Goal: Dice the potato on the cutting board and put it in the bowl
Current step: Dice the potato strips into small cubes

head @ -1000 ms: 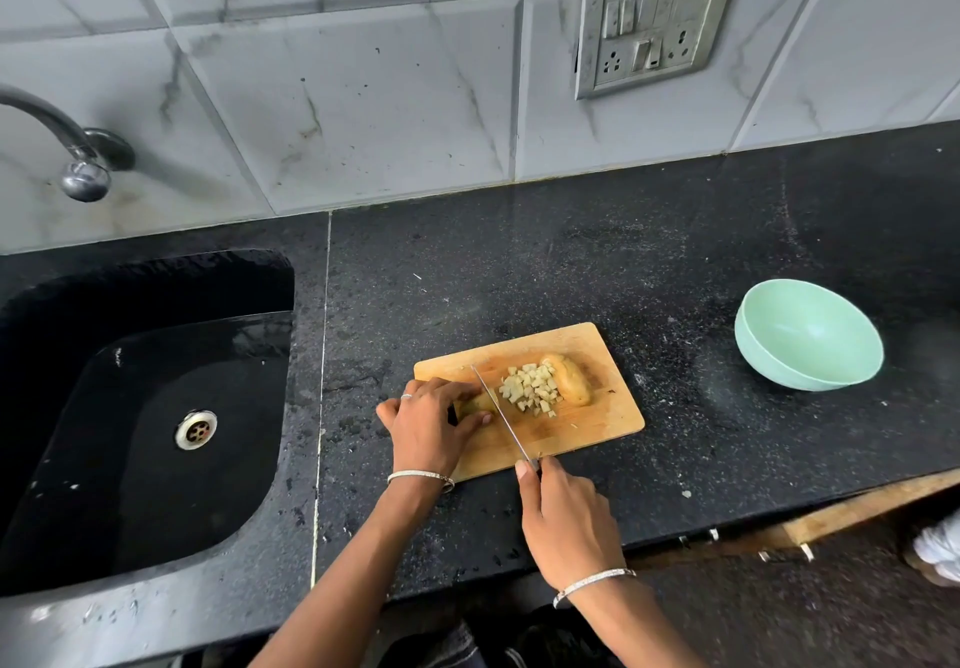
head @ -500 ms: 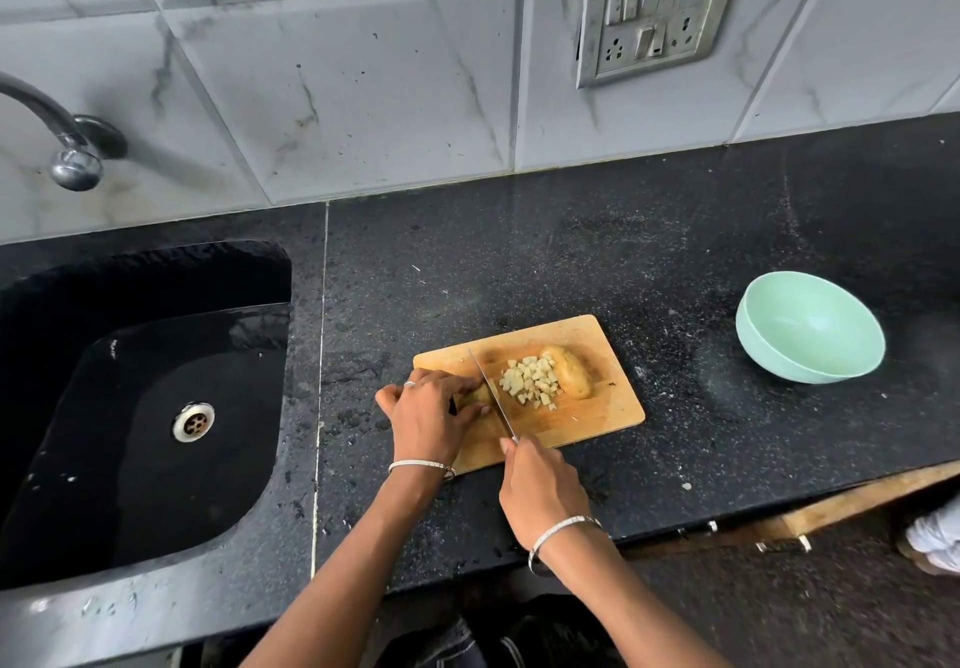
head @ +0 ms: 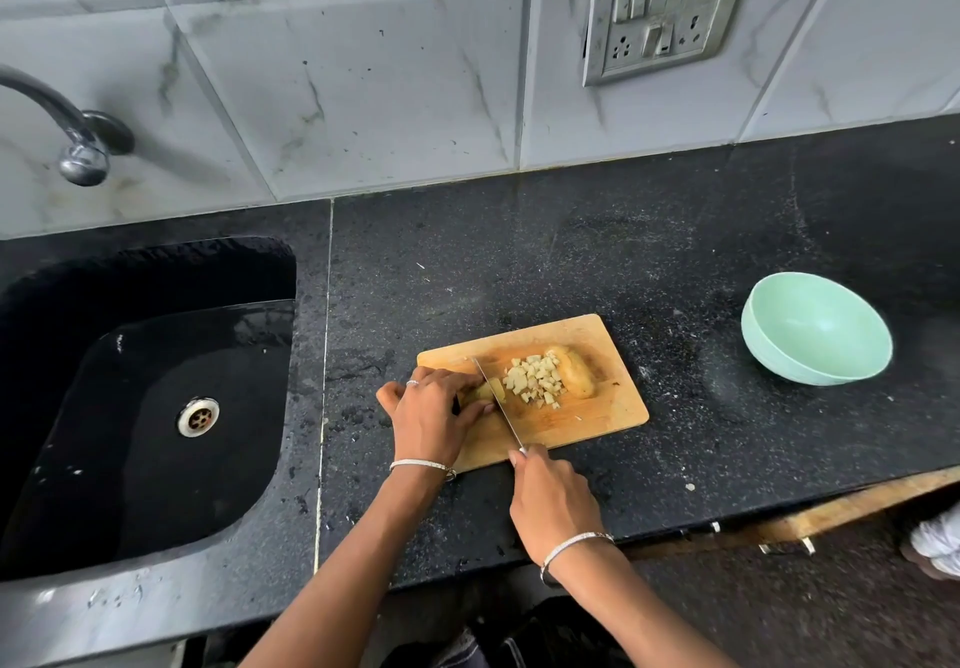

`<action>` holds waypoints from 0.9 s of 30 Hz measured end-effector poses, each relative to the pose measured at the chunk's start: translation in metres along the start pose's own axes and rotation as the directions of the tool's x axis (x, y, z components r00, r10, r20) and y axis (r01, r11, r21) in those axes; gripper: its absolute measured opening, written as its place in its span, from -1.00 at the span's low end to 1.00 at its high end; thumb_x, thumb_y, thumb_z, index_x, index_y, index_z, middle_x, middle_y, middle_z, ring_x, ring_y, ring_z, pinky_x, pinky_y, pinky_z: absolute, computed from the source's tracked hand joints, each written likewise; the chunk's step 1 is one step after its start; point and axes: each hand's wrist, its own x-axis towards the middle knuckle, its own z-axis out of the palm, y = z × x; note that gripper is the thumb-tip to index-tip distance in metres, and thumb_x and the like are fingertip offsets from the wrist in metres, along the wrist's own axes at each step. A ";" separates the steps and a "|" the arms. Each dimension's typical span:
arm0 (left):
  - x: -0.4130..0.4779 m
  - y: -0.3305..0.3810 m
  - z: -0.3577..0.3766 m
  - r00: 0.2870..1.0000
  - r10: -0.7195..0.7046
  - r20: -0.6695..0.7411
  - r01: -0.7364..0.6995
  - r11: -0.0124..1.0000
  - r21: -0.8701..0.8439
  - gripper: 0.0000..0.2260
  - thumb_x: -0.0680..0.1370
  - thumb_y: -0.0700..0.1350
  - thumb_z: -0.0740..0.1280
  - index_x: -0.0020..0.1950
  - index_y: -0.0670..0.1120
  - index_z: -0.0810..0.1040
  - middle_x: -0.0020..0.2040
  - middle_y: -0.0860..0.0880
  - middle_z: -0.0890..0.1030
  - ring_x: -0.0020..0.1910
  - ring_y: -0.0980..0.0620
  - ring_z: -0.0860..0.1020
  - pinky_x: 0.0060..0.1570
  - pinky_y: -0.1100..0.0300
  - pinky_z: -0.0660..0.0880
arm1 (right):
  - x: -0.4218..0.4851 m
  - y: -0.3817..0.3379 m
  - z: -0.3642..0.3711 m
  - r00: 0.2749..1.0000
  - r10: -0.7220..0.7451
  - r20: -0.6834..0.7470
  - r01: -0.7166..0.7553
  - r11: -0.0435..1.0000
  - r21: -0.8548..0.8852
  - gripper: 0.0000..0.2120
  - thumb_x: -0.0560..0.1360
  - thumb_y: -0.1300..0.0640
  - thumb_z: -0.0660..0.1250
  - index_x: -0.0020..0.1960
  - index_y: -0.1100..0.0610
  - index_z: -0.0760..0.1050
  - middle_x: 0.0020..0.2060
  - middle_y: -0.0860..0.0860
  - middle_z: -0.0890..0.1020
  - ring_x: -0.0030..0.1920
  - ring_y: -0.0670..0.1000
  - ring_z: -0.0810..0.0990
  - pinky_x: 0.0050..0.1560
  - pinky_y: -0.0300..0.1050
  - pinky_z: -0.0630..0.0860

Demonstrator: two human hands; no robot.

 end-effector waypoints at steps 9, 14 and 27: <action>-0.002 -0.004 -0.002 1.000 0.003 -0.005 -0.003 1.000 0.001 -0.73 0.36 0.21 0.48 0.01 0.19 0.64 -0.14 0.16 0.61 -0.03 0.04 0.50 0.00 -0.12 0.36 | -0.004 0.000 -0.005 0.996 -0.051 -0.075 0.056 0.996 0.065 -0.65 0.67 -0.09 -0.06 0.02 0.08 0.40 -0.11 0.08 0.62 -0.06 0.17 0.62 -0.23 -0.02 0.38; -0.002 -0.005 -0.002 1.000 -0.011 0.016 0.011 1.000 0.014 -0.70 0.34 0.24 0.46 0.02 0.20 0.62 -0.15 0.16 0.59 -0.04 0.04 0.48 -0.01 -0.14 0.39 | -0.002 0.003 -0.009 0.993 -0.063 -0.098 0.074 0.991 0.109 -0.70 0.66 -0.11 -0.06 -0.08 0.02 0.32 -0.20 0.05 0.59 -0.11 0.15 0.61 -0.27 -0.02 0.32; -0.005 0.010 -0.007 0.999 -0.031 0.037 0.029 0.998 0.063 -0.65 0.36 0.25 0.44 0.10 0.21 0.59 -0.04 0.18 0.57 0.07 0.06 0.43 0.07 -0.03 0.25 | 0.009 0.024 -0.011 1.000 -0.015 0.027 0.010 0.987 0.160 -0.59 0.66 -0.14 -0.04 -0.06 0.07 0.46 -0.14 0.02 0.61 -0.03 0.14 0.58 -0.14 -0.01 0.38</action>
